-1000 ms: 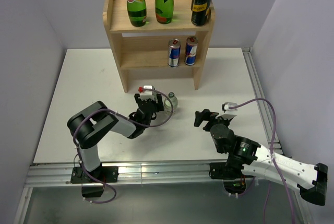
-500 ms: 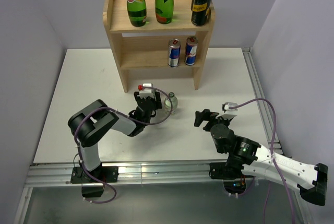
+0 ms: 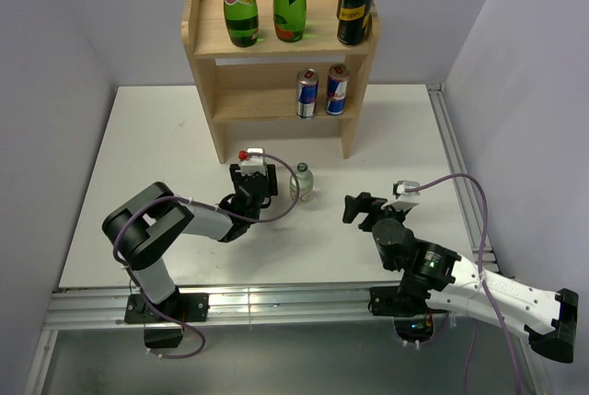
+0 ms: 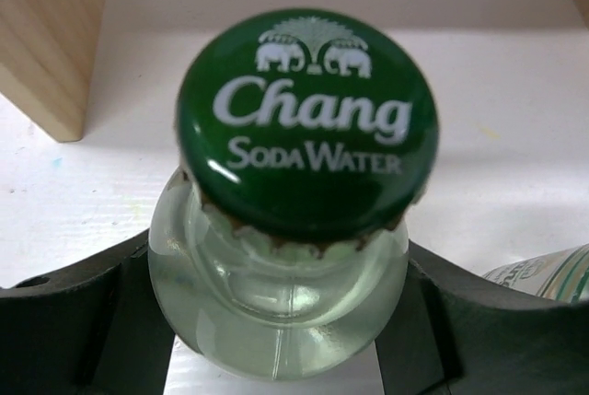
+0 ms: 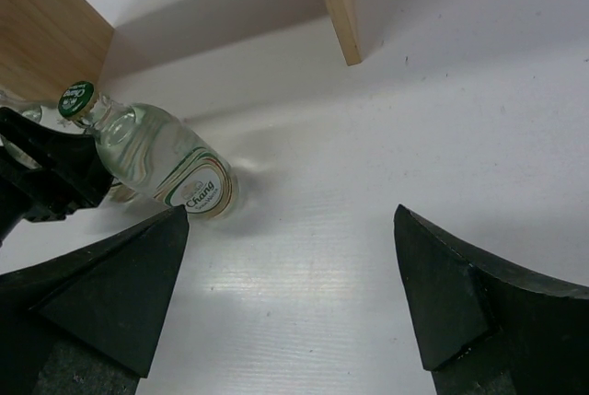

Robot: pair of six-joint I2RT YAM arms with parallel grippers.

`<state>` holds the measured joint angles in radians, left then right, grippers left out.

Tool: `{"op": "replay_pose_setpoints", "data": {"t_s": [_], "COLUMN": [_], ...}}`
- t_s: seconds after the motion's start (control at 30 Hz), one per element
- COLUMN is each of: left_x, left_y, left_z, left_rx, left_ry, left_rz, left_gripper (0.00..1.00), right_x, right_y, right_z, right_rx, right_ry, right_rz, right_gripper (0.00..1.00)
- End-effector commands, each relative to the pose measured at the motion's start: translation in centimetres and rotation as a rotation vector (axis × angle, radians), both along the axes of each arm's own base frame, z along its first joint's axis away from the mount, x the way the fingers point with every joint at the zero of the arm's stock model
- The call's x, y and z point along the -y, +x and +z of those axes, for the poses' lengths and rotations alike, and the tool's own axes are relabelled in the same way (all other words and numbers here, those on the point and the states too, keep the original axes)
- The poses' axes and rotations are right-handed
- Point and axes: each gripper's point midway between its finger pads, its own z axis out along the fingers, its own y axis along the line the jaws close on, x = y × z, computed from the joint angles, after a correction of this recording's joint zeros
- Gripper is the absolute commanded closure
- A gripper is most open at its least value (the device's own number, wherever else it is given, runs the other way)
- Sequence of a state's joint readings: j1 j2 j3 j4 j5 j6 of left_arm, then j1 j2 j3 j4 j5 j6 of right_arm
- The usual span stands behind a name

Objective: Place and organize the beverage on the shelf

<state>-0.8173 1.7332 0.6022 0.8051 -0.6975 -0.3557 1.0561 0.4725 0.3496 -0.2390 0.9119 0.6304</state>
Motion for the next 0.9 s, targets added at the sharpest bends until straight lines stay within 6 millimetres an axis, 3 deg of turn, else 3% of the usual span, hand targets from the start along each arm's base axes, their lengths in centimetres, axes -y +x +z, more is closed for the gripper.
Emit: {"op": "replay_pose_setpoints", "data": {"t_s": [0.0, 0.47, 0.67, 0.8, 0.87], "left_x": [-0.1, -0.3, -0.5, -0.9, -1.4], "left_y": [1.0, 1.1, 1.3, 0.9, 0.7], "left_z": [5.4, 11.9, 16.8, 22.2, 23.7], "left_rx": [0.119, 0.199, 0.236, 0.291, 0.300], "left_ry": [-0.085, -0.095, -0.077, -0.121, -0.107], "left_rz": [0.037, 0.030, 0.036, 0.038, 0.038], "left_gripper": [1.00, 1.00, 1.00, 1.00, 1.00], "right_x": [0.1, 0.1, 0.1, 0.1, 0.1], "right_y": [0.2, 0.1, 0.1, 0.1, 0.1], "right_z": [0.5, 0.6, 0.6, 0.6, 0.6], "right_rx": [0.023, 0.027, 0.028, 0.031, 0.033], "right_ry": [0.028, 0.034, 0.035, 0.040, 0.043], "right_rz": [-0.019, -0.016, -0.016, -0.016, -0.017], "right_gripper": [0.01, 0.01, 0.01, 0.01, 0.01]}}
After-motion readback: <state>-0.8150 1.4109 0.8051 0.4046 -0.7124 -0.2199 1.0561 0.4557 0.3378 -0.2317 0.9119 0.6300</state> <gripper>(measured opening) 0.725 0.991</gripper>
